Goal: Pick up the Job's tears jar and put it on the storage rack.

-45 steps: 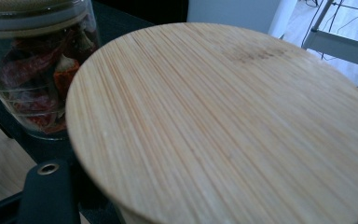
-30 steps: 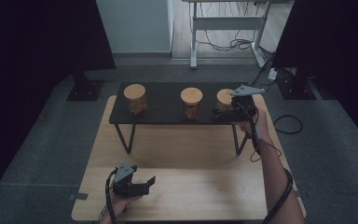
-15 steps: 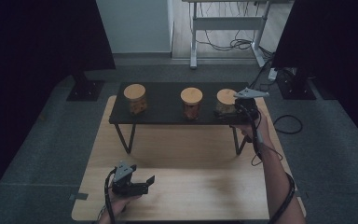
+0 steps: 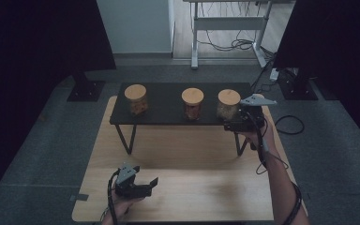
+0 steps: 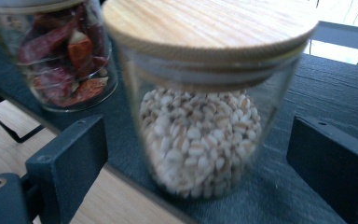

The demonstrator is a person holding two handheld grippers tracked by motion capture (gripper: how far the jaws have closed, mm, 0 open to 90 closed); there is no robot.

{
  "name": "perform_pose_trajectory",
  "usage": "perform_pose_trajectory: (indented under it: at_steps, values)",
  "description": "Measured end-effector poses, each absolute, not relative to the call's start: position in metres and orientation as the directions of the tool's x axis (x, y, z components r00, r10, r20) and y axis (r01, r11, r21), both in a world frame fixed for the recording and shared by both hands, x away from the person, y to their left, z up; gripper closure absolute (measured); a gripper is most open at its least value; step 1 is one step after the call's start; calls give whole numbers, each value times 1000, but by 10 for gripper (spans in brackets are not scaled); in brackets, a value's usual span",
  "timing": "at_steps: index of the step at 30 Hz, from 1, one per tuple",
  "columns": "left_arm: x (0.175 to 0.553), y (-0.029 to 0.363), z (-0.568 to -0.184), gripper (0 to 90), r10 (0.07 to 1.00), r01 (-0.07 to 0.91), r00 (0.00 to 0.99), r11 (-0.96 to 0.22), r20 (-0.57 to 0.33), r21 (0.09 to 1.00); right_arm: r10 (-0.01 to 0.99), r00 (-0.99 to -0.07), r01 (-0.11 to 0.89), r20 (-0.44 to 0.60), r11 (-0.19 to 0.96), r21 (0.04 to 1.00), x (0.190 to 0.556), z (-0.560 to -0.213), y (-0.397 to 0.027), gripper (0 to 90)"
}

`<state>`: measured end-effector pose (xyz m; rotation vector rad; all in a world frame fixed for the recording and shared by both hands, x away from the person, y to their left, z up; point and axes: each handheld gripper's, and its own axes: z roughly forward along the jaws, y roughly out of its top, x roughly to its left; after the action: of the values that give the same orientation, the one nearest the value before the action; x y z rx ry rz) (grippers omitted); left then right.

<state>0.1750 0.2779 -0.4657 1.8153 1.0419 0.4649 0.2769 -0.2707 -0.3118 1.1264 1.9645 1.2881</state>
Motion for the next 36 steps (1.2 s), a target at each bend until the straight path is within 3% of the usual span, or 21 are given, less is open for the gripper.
perform_pose_trajectory:
  at_steps: [25,36]
  values:
    - [172,276,-465,70,815,445,566,-179,-121,878,811,-583,283,42,154,947,221,-347,-286,50]
    - [170,276,-464,70,816,435,567,-176,-117,883,828,-556,269,72,98,958,200,-378,-291,50]
